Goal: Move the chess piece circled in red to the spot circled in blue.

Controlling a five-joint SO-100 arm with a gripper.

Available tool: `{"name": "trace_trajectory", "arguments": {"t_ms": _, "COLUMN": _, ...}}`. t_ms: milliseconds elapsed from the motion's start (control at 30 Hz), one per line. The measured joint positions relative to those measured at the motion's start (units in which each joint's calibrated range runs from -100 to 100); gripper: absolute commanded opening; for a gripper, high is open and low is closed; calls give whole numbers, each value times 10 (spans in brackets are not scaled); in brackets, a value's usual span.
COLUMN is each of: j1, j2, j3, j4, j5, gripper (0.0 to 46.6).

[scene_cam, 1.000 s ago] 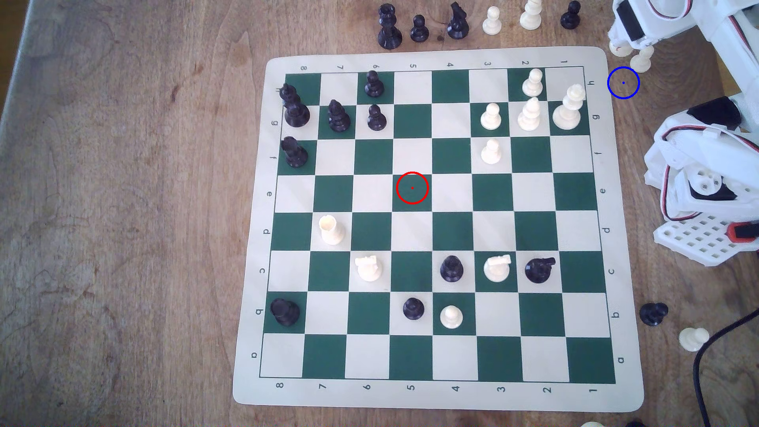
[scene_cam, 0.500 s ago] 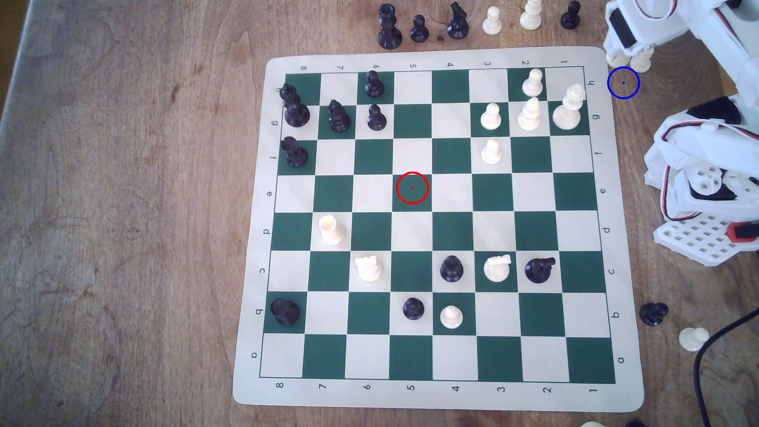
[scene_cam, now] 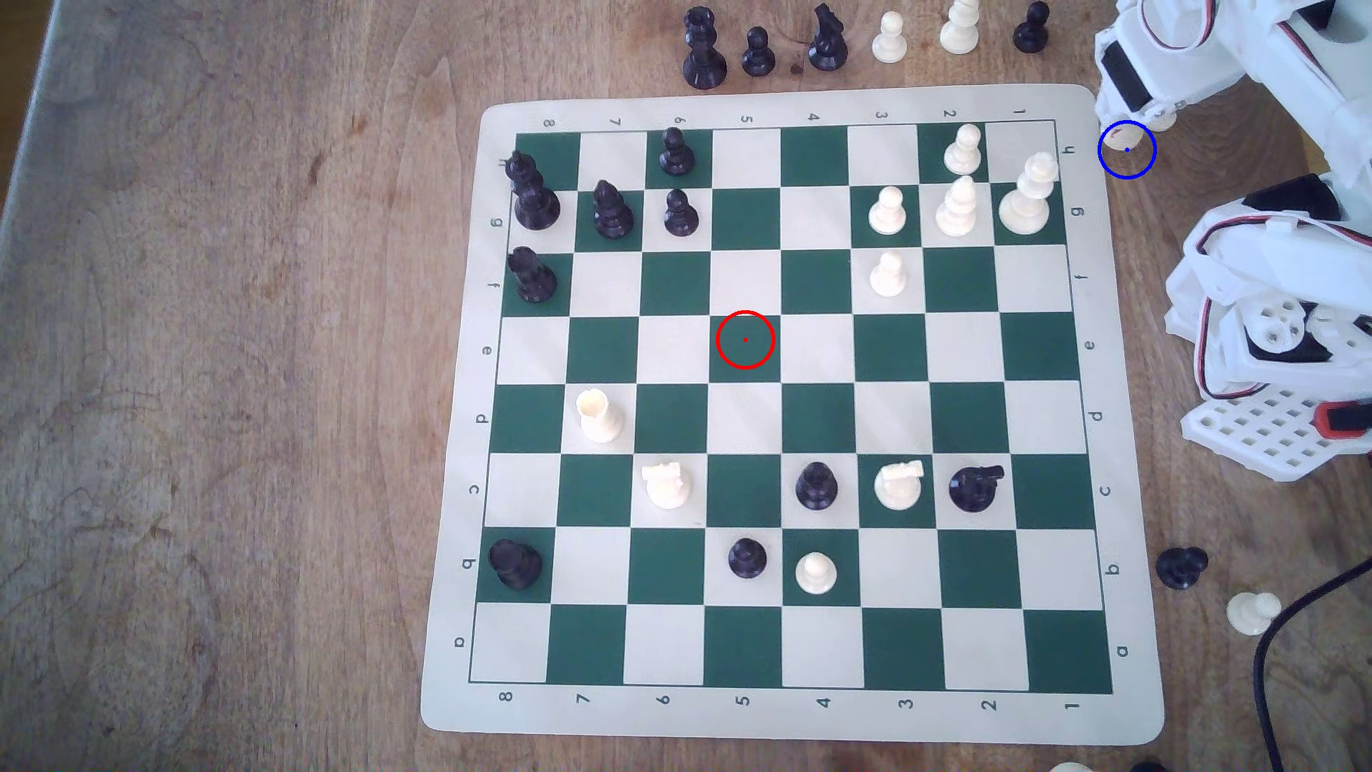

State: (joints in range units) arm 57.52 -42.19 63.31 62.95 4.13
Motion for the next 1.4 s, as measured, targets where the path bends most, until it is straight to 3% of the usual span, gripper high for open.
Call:
{"name": "trace_trajectory", "arguments": {"t_ms": 267, "j1": 0, "j2": 18, "j3": 0, "j4": 8, "j5": 0, "gripper": 4}}
{"name": "trace_trajectory", "arguments": {"t_ms": 500, "j1": 0, "j2": 54, "j3": -1, "j4": 10, "j5": -16, "gripper": 4}}
{"name": "trace_trajectory", "arguments": {"t_ms": 933, "j1": 0, "j2": 55, "j3": -1, "j4": -19, "j5": -14, "gripper": 4}}
{"name": "trace_trajectory", "arguments": {"t_ms": 967, "j1": 0, "j2": 56, "j3": -1, "j4": -19, "j5": -14, "gripper": 30}}
{"name": "trace_trajectory", "arguments": {"t_ms": 1000, "j1": 0, "j2": 56, "j3": -1, "j4": -19, "j5": -12, "gripper": 93}}
{"name": "trace_trajectory", "arguments": {"t_ms": 1067, "j1": 0, "j2": 56, "j3": -1, "j4": -19, "j5": -11, "gripper": 141}}
{"name": "trace_trajectory", "arguments": {"t_ms": 1200, "j1": 0, "j2": 56, "j3": -1, "j4": -19, "j5": -11, "gripper": 185}}
{"name": "trace_trajectory", "arguments": {"t_ms": 1400, "j1": 0, "j2": 56, "j3": -1, "j4": -19, "j5": -11, "gripper": 215}}
